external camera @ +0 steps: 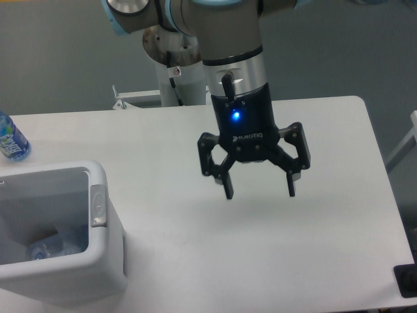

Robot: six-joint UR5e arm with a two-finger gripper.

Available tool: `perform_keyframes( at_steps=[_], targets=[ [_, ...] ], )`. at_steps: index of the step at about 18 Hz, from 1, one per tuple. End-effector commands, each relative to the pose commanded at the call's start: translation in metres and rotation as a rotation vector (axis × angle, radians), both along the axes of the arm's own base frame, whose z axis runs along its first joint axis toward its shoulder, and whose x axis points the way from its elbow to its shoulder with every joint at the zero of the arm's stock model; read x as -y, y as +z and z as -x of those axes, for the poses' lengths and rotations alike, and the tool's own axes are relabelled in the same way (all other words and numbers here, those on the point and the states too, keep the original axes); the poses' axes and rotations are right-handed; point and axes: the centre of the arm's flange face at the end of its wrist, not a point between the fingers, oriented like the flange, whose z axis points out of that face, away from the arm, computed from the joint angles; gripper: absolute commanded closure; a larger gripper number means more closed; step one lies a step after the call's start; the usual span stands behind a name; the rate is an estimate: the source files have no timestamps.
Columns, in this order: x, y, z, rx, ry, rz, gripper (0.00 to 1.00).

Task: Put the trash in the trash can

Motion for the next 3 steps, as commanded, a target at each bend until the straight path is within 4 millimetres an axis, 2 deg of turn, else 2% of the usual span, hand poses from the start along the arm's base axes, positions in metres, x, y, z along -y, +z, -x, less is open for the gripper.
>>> perform_keyframes(
  at_steps=[3],
  targets=[
    [0.0127, 0.0018, 0.0038, 0.002, 0.000, 0.012, 0.00]
  ],
)
